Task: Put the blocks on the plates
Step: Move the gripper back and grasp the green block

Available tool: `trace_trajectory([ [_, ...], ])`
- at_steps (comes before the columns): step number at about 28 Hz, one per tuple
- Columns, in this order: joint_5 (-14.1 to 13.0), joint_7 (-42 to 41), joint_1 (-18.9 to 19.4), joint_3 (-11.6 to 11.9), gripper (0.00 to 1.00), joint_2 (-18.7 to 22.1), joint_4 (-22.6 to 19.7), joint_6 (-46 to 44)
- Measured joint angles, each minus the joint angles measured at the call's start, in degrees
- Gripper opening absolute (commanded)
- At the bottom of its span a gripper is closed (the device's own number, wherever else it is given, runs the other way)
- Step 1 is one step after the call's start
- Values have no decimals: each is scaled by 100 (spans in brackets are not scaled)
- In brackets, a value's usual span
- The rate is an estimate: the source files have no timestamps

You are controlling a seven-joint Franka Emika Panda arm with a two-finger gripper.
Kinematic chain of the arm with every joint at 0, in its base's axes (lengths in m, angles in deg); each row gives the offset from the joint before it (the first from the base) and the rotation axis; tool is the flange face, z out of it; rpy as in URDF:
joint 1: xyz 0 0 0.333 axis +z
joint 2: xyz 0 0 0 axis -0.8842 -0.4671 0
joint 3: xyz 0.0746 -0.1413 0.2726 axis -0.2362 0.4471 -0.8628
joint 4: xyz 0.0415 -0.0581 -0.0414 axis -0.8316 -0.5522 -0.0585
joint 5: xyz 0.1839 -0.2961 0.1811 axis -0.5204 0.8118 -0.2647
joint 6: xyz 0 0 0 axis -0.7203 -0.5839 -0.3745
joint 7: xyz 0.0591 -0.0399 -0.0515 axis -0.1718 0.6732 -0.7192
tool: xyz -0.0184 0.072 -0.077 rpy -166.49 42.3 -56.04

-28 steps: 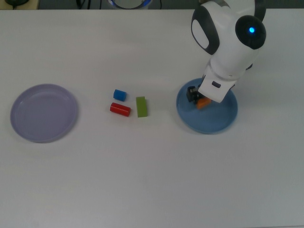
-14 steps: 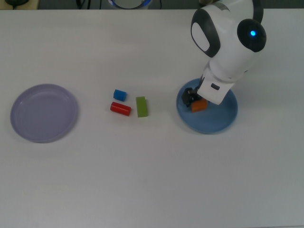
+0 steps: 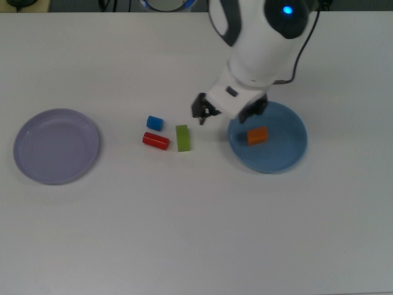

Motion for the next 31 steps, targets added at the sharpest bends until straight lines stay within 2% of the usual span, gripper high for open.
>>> trace_trajectory([
  [4, 0, -175, -180, 67, 100, -11, -39, -172],
  [9, 0, -251, -194, 185, 100, -167, -154, -186],
  [12, 0, -255, -192, 241, 92, -293, -198, -186],
  [18, 1, -486, -192, 339, 86, -490, -219, -186],
  [28, 56, -580, -182, 348, 83, -714, -278, -186],
  [30, 68, -583, -182, 348, 79, -735, -297, -186],
  [31, 74, -587, -182, 348, 72, -741, -301, -186],
])
